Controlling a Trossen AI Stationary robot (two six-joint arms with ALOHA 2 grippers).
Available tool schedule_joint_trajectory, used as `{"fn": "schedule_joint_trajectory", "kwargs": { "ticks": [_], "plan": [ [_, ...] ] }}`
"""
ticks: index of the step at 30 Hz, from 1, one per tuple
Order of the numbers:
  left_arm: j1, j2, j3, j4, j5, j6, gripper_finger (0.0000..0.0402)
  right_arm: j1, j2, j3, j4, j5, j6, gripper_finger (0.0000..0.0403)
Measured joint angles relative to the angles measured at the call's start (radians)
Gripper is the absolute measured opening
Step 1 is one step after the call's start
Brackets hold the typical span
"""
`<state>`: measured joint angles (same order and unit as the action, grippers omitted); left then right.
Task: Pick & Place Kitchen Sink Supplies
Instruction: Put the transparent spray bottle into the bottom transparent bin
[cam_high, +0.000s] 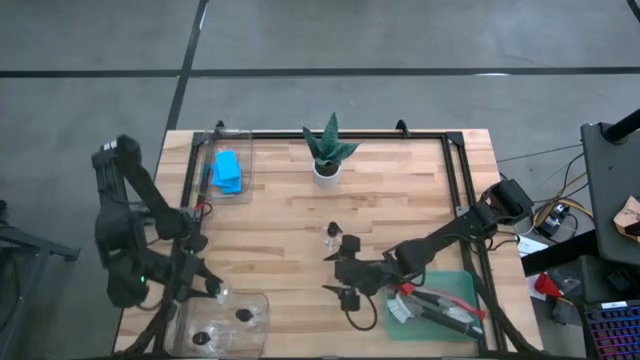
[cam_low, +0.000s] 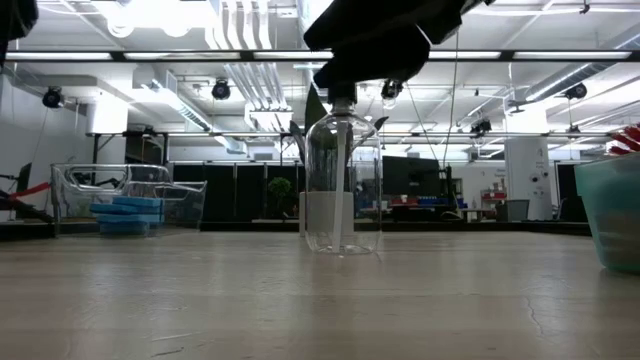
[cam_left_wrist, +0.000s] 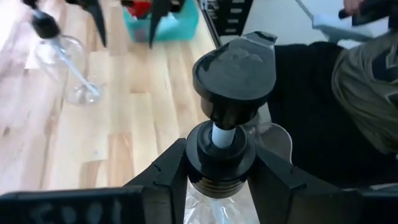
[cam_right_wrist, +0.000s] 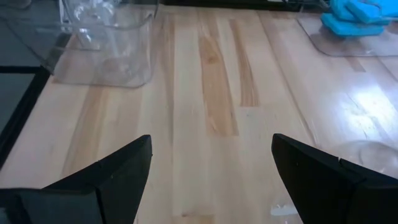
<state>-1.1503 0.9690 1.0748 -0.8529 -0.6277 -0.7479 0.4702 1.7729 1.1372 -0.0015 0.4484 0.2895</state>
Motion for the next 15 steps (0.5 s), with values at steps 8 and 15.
{"fn": "schedule_joint_trajectory", "kwargs": {
  "ticks": [8,15],
  "plan": [
    [-0.047,0.117,0.0,0.014,-0.006,-0.085,0.013,-0.002,0.0,0.016,0.007,0.0,0.009,0.0325],
    [-0.089,0.197,0.0,0.015,-0.097,-0.158,0.013,-0.009,0.0,0.017,0.018,0.0,-0.009,0.0325]
  ]
}}
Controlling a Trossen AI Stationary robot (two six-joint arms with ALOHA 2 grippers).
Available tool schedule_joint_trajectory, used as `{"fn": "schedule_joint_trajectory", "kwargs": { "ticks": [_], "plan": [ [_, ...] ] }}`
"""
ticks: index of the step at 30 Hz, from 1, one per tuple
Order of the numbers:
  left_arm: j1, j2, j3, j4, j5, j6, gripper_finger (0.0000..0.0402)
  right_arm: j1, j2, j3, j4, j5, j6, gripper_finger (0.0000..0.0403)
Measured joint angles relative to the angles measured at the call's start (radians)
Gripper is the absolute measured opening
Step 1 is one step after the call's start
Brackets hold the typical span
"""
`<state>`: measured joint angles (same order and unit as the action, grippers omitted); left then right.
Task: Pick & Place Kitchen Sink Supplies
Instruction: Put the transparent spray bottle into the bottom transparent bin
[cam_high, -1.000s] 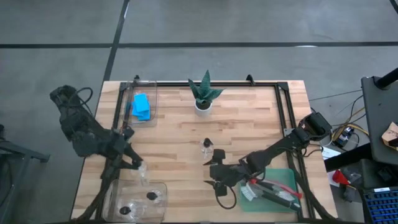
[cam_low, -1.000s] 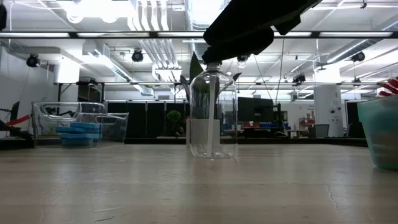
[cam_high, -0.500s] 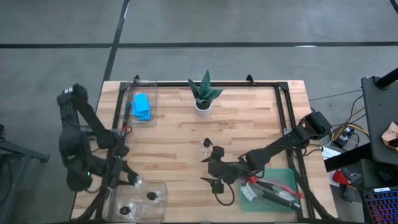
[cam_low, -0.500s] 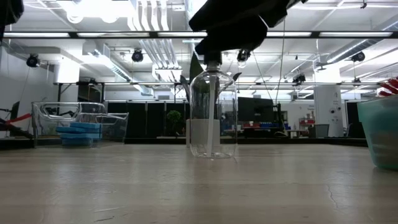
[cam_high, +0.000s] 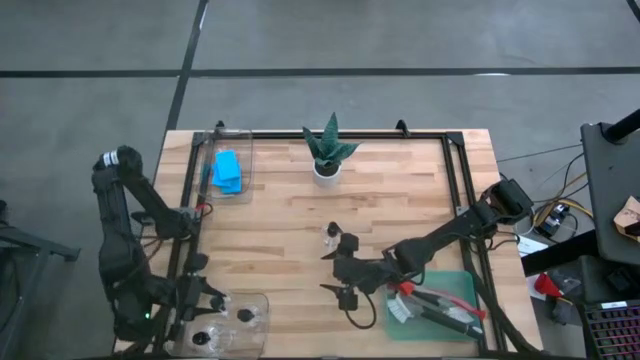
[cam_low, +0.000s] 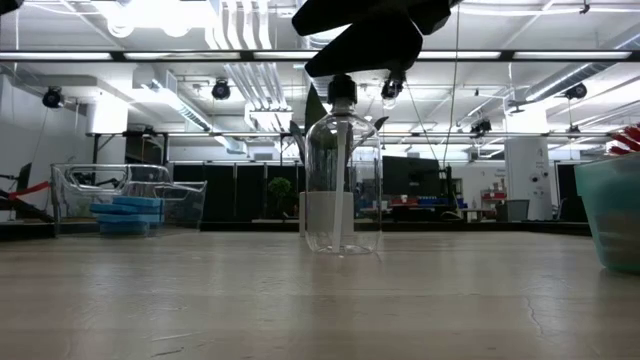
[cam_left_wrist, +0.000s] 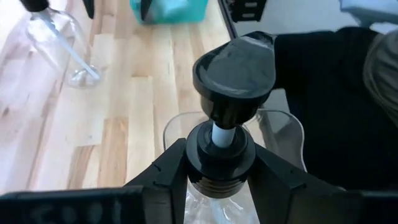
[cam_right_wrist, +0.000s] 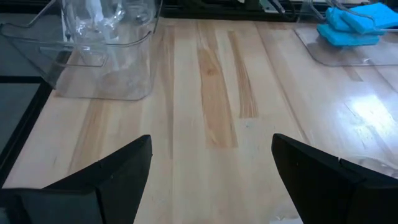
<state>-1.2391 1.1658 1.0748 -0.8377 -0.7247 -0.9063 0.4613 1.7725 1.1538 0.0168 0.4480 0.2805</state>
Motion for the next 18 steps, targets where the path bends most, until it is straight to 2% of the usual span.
{"fn": "schedule_joint_trajectory", "kwargs": {
  "ticks": [8,12,18],
  "plan": [
    [-0.122,0.055,-0.037,-0.001,-0.17,-0.229,0.0134,0.0,0.0,0.0,0.022,-0.001,-0.042,0.0325],
    [-0.146,0.059,-0.068,-0.007,-0.176,-0.341,0.0131,-0.003,0.0,0.0,0.025,-0.001,-0.056,0.0325],
    [-0.15,0.095,-0.094,0.0,-0.174,-0.372,0.0133,-0.01,0.0,0.0,0.027,-0.002,-0.064,0.0325]
  ]
}}
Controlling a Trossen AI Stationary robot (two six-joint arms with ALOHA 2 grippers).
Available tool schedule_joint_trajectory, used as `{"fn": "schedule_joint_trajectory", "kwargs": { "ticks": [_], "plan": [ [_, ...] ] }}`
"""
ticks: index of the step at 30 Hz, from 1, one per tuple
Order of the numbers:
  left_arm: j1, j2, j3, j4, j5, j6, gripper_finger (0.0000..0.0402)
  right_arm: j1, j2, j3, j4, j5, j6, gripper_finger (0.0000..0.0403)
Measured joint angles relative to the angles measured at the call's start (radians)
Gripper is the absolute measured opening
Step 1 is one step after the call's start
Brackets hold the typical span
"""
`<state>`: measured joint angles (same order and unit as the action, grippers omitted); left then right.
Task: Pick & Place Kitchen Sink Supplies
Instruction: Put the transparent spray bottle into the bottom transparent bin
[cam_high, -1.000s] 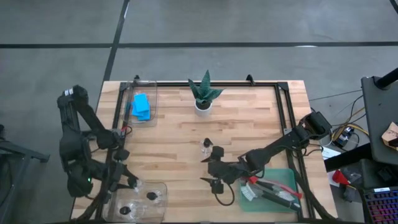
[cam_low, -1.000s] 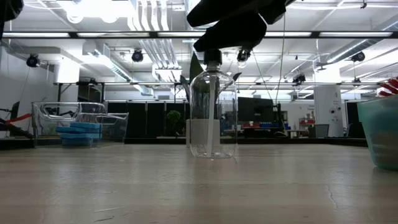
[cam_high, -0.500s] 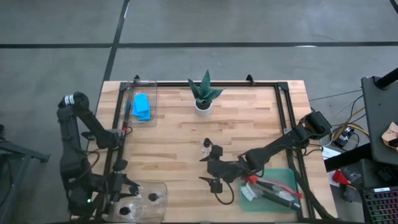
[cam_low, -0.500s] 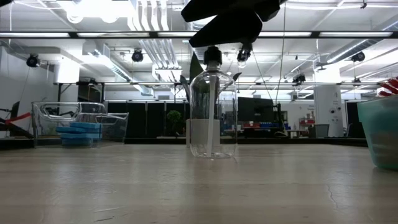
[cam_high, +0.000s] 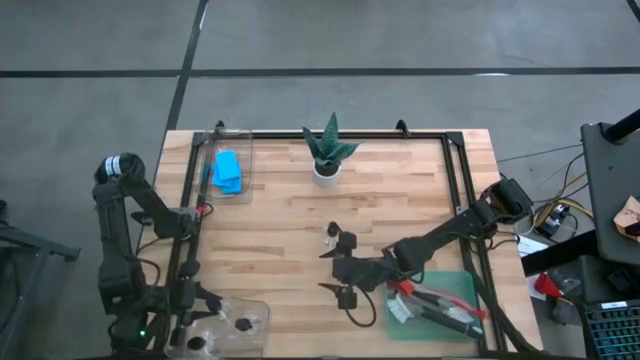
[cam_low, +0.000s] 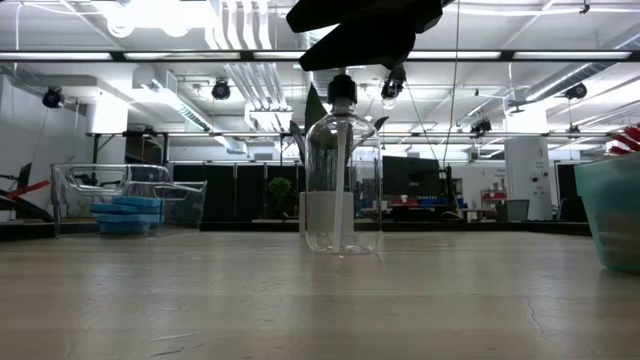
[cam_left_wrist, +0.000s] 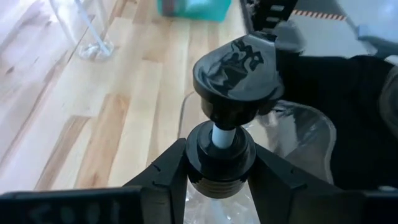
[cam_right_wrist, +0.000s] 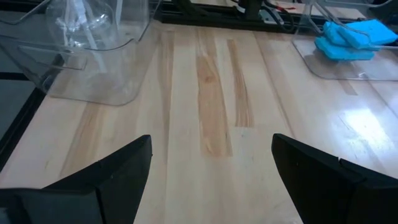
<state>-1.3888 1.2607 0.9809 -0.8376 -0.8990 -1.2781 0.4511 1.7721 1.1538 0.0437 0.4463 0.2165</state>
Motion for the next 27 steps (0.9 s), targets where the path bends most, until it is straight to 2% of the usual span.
{"fn": "schedule_joint_trajectory", "kwargs": {
  "ticks": [8,12,20,27],
  "plan": [
    [-0.001,0.02,-0.053,-0.002,0.073,-0.074,0.0133,-0.011,0.0,0.0,0.017,0.0,-0.014,0.0325],
    [-0.003,0.02,-0.063,0.007,0.074,-0.098,0.0139,-0.011,0.0,0.0,0.02,0.0,-0.018,0.0325],
    [-0.003,0.019,-0.069,0.015,0.123,-0.184,0.0182,-0.011,0.0,0.0,0.02,0.0,-0.017,0.0325],
    [-0.003,0.013,-0.069,0.015,0.131,-0.191,0.0227,-0.011,0.0,0.0,0.02,-0.001,-0.016,0.0325]
  ]
}}
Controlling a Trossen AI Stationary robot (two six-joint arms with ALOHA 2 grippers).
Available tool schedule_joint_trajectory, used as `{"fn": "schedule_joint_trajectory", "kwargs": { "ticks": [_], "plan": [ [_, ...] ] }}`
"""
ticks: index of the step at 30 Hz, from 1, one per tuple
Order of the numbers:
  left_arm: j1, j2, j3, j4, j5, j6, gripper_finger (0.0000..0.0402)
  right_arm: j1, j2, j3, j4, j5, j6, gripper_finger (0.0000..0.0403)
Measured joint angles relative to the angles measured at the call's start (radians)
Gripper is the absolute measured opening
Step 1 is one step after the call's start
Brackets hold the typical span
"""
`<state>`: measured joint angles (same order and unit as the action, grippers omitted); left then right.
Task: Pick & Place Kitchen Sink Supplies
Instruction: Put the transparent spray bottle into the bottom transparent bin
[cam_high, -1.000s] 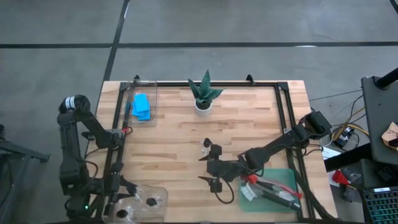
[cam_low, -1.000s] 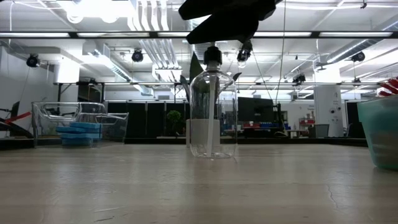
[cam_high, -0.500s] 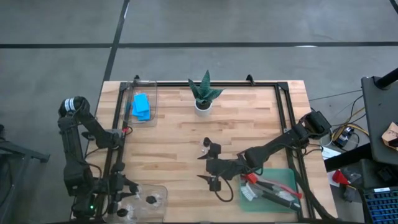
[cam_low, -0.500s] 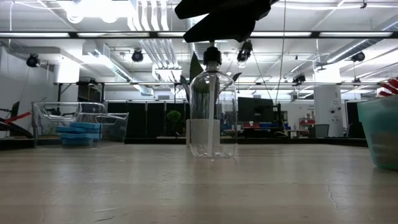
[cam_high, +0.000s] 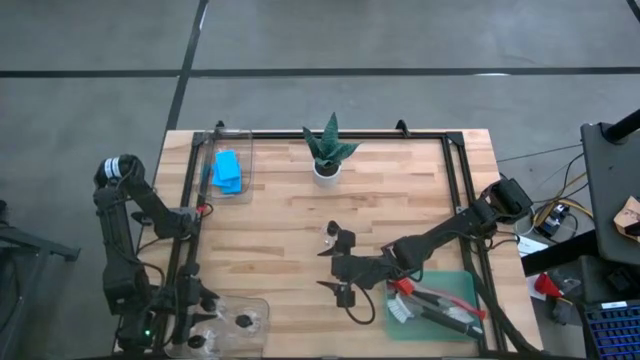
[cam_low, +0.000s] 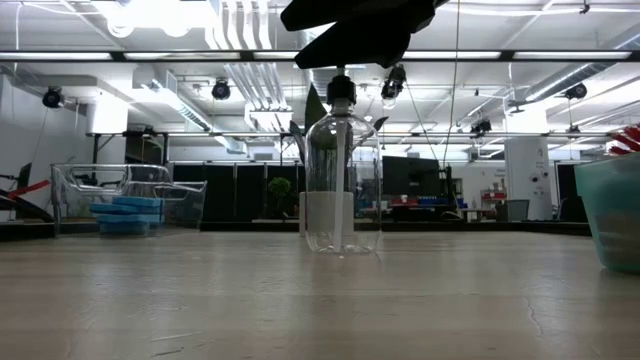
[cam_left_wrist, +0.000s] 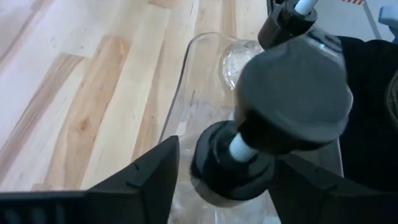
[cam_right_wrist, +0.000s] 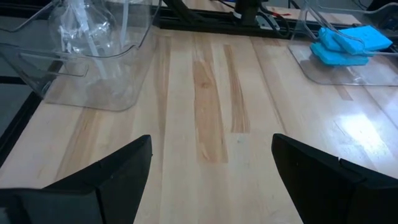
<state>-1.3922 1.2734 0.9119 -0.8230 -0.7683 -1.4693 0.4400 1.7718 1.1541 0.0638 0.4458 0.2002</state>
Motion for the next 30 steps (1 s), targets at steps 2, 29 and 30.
{"fn": "schedule_joint_trajectory", "kwargs": {
  "ticks": [2,29,30],
  "plan": [
    [-0.001,-0.005,0.002,-0.001,-0.008,-0.002,0.024,0.0,0.0,0.0,0.0,0.0,-0.001,0.0325],
    [0.001,-0.23,0.032,-0.019,-0.155,0.133,0.0304,-0.042,-0.006,0.0,0.028,0.0,-0.107,0.0325],
    [0.001,-0.244,0.032,-0.021,-0.173,0.143,0.0304,-0.046,-0.007,0.0,0.025,0.001,-0.108,0.0325]
  ]
}}
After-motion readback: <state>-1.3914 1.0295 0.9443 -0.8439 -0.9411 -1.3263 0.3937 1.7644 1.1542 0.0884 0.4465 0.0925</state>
